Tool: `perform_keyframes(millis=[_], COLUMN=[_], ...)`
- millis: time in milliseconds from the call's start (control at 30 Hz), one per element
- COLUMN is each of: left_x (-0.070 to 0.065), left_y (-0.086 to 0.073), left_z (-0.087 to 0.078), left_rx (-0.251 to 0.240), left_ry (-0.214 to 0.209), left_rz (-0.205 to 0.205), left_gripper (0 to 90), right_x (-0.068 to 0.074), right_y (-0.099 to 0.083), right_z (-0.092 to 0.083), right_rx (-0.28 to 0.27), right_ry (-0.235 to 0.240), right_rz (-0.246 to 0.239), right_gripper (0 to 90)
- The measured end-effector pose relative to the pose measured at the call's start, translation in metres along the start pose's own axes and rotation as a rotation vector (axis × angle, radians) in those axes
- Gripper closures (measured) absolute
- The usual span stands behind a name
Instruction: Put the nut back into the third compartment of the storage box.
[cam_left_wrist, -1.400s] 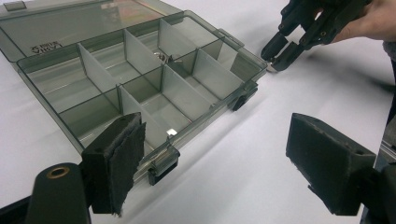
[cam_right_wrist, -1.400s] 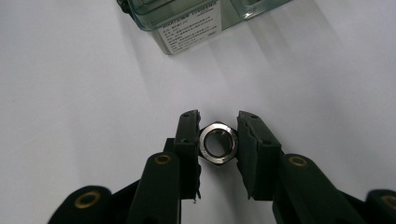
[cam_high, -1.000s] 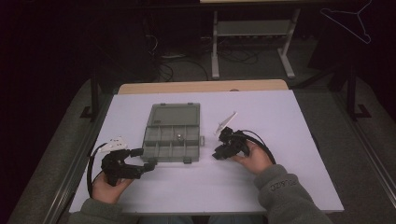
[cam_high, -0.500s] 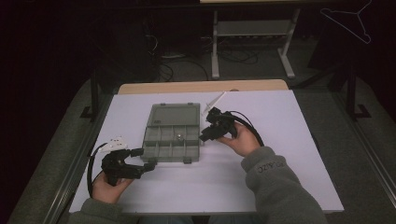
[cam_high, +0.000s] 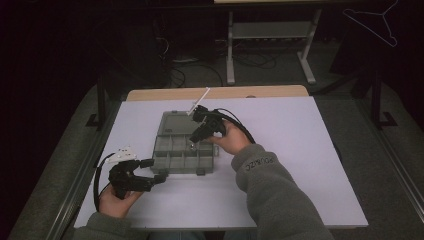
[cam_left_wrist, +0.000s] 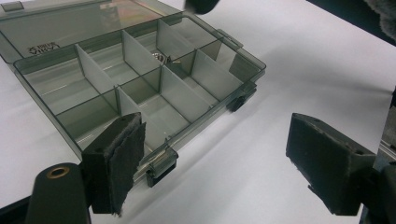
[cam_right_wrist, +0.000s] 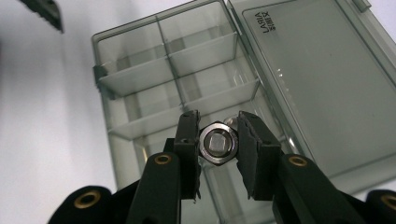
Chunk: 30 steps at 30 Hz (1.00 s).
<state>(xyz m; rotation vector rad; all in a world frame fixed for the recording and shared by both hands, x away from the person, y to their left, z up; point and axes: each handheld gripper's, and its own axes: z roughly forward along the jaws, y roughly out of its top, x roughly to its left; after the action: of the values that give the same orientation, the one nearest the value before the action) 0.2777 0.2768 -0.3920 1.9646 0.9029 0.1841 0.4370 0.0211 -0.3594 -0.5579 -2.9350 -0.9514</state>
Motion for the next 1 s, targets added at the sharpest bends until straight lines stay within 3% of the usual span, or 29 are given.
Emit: perform_keyframes(millis=[467, 733, 1000], left_x=[0.001, 0.001, 0.001], left_y=[0.0, 0.0, 0.0], left_z=[0.001, -0.001, -0.001], left_rx=[-0.001, -0.004, -0.005], left_ry=[-0.005, -0.006, -0.005], left_rz=[0.003, 0.0, 0.001], left_gripper=[18.5, 18.6, 18.5], right_x=[-0.015, -0.015, -0.012], right_y=[0.006, 0.005, 0.004], right_z=[0.035, 0.043, 0.037], right_rx=[0.031, 0.035, -0.007], right_ry=[-0.001, 0.0, -0.002], right_rz=[0.051, 0.068, 0.084], right_gripper=[69.6, 69.2, 59.4])
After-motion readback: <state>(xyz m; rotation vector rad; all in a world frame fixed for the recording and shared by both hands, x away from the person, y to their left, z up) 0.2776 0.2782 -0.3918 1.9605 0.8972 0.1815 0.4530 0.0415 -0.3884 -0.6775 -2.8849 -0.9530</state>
